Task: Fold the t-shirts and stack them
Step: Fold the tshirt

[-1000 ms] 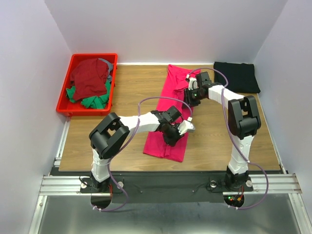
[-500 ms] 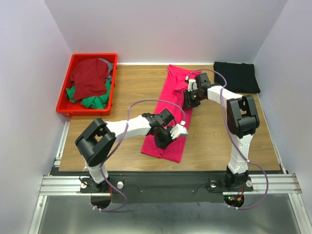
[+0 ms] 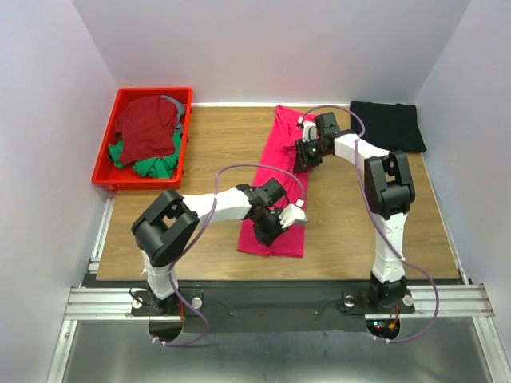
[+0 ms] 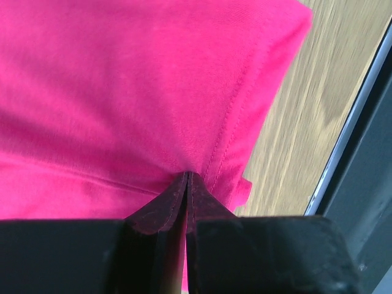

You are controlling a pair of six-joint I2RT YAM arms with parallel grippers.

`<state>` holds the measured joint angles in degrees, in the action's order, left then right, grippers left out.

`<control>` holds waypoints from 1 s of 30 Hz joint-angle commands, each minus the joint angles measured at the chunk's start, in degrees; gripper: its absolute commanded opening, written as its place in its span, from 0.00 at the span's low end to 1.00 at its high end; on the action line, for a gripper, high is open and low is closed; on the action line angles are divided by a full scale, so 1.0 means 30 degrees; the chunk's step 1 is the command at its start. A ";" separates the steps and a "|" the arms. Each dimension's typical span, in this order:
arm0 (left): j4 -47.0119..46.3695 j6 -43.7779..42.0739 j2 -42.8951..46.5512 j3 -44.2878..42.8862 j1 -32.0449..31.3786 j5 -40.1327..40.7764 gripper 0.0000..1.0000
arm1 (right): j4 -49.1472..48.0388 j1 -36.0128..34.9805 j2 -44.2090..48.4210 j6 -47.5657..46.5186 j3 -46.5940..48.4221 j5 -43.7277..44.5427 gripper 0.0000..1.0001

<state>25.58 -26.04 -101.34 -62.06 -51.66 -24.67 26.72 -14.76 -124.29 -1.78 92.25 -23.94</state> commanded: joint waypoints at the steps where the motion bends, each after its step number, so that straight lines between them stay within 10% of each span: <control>1: 0.0320 0.0067 -0.1666 -0.1136 -0.0474 -0.1005 0.15 | -0.0323 0.0116 -0.1547 -0.0929 0.1385 0.2383 0.32; 12: -0.0324 0.0829 -0.2081 -0.2226 -0.2115 -0.1591 0.15 | -0.0177 0.0117 0.1025 -0.1779 -0.1007 0.3528 0.32; 18: -0.0793 0.0829 0.0144 -0.1490 -0.2790 -0.2032 0.21 | 0.0993 0.0117 0.4802 -0.2423 -0.3209 0.0722 0.56; 22: -0.0735 0.0391 0.3357 -0.1286 -0.2732 -0.2090 0.29 | 0.2193 0.0117 0.7762 -0.3152 -0.3531 -0.1273 0.76; 30: -0.0121 -0.4253 1.1207 0.2774 -0.1883 -0.2150 0.35 | 0.4536 -0.0232 1.5574 -0.8830 -0.7627 -0.3090 0.70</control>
<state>22.96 -28.08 -78.04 -62.22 -58.70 -29.80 34.39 -14.59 -86.87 -17.72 75.96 -27.97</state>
